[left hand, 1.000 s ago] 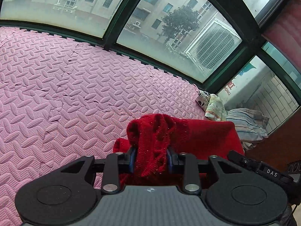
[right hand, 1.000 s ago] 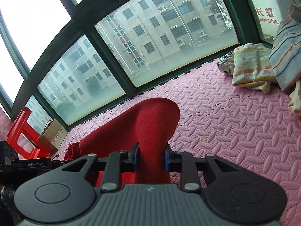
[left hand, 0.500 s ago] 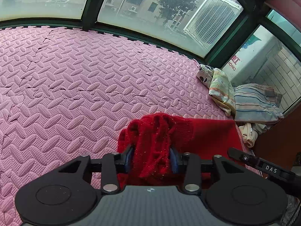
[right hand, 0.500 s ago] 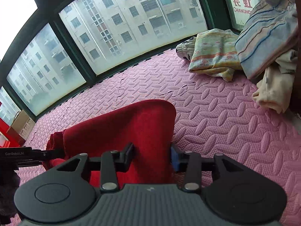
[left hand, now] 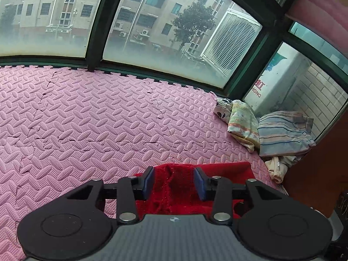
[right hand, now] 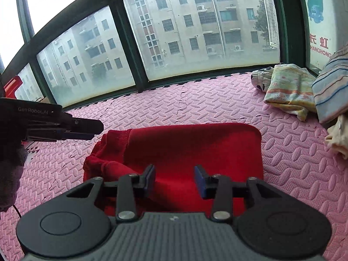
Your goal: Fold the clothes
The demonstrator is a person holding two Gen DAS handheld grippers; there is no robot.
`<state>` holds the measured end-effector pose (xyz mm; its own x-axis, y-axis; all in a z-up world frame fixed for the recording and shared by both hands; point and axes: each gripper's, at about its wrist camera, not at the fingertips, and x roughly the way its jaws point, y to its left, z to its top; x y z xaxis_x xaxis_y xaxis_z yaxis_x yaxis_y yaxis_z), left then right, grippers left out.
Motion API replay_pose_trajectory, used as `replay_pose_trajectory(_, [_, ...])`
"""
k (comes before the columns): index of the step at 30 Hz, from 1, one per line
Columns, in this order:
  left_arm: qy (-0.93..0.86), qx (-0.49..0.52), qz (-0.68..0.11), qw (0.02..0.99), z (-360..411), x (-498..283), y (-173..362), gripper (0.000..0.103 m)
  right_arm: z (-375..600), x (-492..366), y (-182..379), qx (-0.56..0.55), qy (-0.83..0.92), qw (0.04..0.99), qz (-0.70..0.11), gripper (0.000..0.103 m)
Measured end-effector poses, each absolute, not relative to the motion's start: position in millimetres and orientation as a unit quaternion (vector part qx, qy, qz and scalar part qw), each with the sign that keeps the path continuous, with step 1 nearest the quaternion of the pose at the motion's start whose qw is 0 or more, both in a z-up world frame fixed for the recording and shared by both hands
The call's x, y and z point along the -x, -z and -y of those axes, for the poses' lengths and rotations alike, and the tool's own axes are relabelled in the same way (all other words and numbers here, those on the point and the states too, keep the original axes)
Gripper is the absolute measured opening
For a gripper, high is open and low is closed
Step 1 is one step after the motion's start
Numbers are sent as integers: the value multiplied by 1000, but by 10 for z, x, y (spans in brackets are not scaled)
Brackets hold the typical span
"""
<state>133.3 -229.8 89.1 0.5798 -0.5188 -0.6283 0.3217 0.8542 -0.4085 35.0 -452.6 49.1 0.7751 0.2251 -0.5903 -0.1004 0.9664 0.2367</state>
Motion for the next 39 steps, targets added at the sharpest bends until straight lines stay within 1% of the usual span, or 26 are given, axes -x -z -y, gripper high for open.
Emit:
replay_pose_trajectory(1, [247,127,-393,877,2336,-1331,-883,34,4470,-343,-478,-91,-89,937,-325,31])
replay_pose_trajectory(2, [254,127,-394,874,2369,-1336,-872,32,4415,-337,-466,-85,-92,937,-325,30])
replay_pose_trajectory(3, [260,127,-397,871,2408,-1342,-855,27,4367,-331,-461,-79,-96,937,-326,30])
replay_pose_trajectory(4, [265,126,-398,869,2443,-1349,-835,26,4324,-314,-456,-73,-98,938,-323,30])
replay_pose_trajectory(10, [257,122,-415,864,2528,-1460,-667,26,4074,-234,-381,-36,-116,938,-324,29])
replay_pose_trajectory(15, [244,131,-426,861,2453,-1540,-542,25,4019,-223,-436,-35,-119,942,-311,29])
replay_pose_trajectory(18, [249,146,-425,858,2385,-1536,-560,25,3986,-216,-469,-34,-121,945,-302,29])
replay_pose_trajectory(23, [251,143,-418,861,2333,-1499,-613,25,3927,-209,-519,-32,-124,948,-290,29])
replay_pose_trajectory(28, [248,139,-423,860,2323,-1493,-588,25,3745,-320,-379,-9,-137,939,-314,30])
replay_pose_trajectory(29, [249,137,-424,860,2321,-1482,-594,27,3713,-326,-354,-1,-137,939,-317,30])
replay_pose_trajectory(30, [250,135,-424,860,2313,-1465,-604,28,3684,-328,-335,6,-136,938,-318,31])
replay_pose_trajectory(31, [251,132,-423,861,2303,-1441,-619,28,3682,-304,-368,4,-138,940,-313,35])
replay_pose_trajectory(32, [251,128,-421,862,2291,-1413,-635,32,3689,-283,-402,0,-140,940,-310,37])
replay_pose_trajectory(33, [248,125,-419,864,2278,-1384,-652,42,3697,-265,-431,0,-138,941,-308,37])
replay_pose_trajectory(34, [244,121,-417,867,2260,-1352,-669,47,3705,-248,-459,-1,-136,942,-307,40])
replay_pose_trajectory(35, [244,118,-415,869,2239,-1317,-684,47,3712,-226,-479,-2,-133,943,-306,47])
replay_pose_trajectory(36, [245,115,-412,870,2218,-1280,-698,48,3719,-205,-498,-3,-129,944,-305,51])
replay_pose_trajectory(37, [243,110,-410,872,2198,-1239,-712,51,3728,-182,-514,-6,-127,944,-304,57])
replay_pose_trajectory(39, [239,98,-406,877,2162,-1152,-735,56,3745,-121,-543,-12,-121,945,-302,63])
